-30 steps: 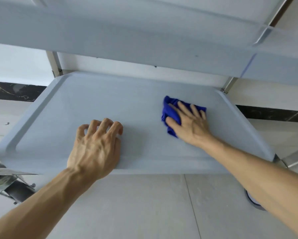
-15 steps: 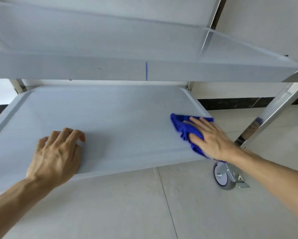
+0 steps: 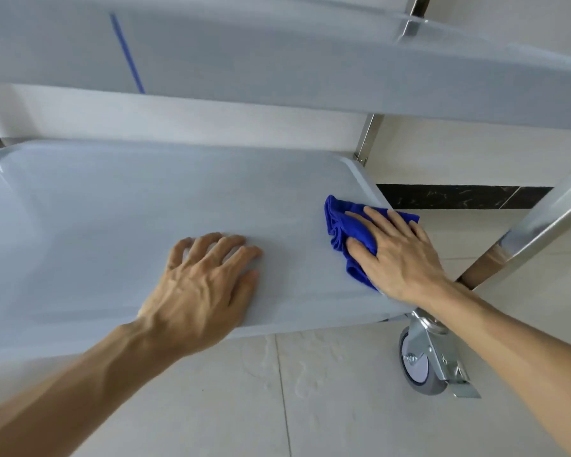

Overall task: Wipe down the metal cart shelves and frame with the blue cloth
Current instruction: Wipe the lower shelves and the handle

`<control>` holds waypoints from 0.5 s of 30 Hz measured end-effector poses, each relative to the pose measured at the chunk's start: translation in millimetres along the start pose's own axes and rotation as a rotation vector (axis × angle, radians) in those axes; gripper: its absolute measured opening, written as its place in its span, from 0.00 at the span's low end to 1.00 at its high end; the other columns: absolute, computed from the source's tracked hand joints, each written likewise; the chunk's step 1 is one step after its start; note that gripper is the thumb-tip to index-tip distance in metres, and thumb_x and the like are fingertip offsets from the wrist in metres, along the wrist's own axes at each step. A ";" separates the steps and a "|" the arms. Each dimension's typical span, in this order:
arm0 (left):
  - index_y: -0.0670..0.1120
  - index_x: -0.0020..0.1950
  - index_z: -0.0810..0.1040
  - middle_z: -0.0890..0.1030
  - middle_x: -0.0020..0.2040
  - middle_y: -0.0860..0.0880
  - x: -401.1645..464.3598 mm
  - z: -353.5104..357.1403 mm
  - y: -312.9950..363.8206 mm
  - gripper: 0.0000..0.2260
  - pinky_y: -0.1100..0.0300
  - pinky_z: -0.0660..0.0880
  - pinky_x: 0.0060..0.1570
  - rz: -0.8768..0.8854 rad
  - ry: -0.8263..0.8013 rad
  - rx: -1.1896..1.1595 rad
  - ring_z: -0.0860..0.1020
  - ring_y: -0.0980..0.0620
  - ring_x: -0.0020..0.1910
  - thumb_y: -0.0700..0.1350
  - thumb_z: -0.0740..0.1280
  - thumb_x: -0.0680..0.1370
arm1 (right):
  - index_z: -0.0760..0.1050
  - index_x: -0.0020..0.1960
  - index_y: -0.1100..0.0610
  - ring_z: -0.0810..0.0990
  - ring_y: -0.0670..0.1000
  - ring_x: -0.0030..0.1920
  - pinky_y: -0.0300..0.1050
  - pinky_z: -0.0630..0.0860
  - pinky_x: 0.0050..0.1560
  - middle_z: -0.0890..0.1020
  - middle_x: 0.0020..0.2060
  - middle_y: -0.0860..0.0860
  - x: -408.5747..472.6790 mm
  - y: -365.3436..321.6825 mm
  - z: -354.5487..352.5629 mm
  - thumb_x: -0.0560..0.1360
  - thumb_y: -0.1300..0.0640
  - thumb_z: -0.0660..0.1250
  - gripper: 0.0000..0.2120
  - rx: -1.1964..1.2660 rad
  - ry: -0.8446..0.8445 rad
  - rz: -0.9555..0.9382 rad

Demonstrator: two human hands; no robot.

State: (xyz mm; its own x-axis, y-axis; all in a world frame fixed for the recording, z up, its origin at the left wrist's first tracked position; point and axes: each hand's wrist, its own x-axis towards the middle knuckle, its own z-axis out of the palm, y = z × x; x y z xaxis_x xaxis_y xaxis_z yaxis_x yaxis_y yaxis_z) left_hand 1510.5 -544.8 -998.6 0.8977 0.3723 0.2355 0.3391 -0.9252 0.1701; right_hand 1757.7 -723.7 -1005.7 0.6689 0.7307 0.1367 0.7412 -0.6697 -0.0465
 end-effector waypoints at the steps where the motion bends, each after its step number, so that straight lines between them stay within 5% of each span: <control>1: 0.51 0.63 0.78 0.79 0.64 0.49 -0.1 0.8 0.5 0.18 0.40 0.71 0.63 0.003 0.012 0.008 0.76 0.42 0.64 0.53 0.55 0.80 | 0.52 0.76 0.36 0.55 0.56 0.79 0.59 0.54 0.77 0.60 0.78 0.43 15.8 2.5 1.1 0.77 0.34 0.42 0.28 0.008 0.001 0.030; 6: 0.49 0.62 0.79 0.80 0.63 0.48 1.8 2.6 2.5 0.16 0.38 0.71 0.61 0.017 0.047 0.038 0.77 0.40 0.62 0.49 0.57 0.80 | 0.60 0.72 0.40 0.59 0.61 0.74 0.64 0.60 0.71 0.63 0.75 0.47 108.4 -5.2 4.2 0.78 0.37 0.49 0.24 0.061 -0.034 0.208; 9: 0.49 0.63 0.79 0.80 0.63 0.48 2.0 3.0 0.5 0.17 0.38 0.71 0.61 0.021 0.051 0.045 0.77 0.40 0.63 0.49 0.56 0.79 | 0.62 0.70 0.39 0.58 0.63 0.74 0.67 0.54 0.69 0.67 0.71 0.46 140.0 -25.8 9.3 0.77 0.36 0.49 0.23 0.111 -0.048 0.259; 15: 0.48 0.62 0.78 0.79 0.62 0.48 1.9 1.2 2.6 0.18 0.40 0.71 0.61 0.011 0.066 0.042 0.77 0.42 0.62 0.47 0.54 0.79 | 0.58 0.74 0.32 0.56 0.56 0.77 0.62 0.51 0.74 0.61 0.76 0.38 117.2 -67.8 9.2 0.76 0.33 0.51 0.26 0.116 -0.092 -0.077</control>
State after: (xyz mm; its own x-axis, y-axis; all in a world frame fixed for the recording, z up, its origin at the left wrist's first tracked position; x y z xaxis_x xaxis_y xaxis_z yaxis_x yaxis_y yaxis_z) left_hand 1513.4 -546.6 -998.9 0.8815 0.3649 0.2997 0.3422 -0.9310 0.1269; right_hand 1786.4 -591.5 -995.7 0.6083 0.7919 0.0537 0.7885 -0.5953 -0.1543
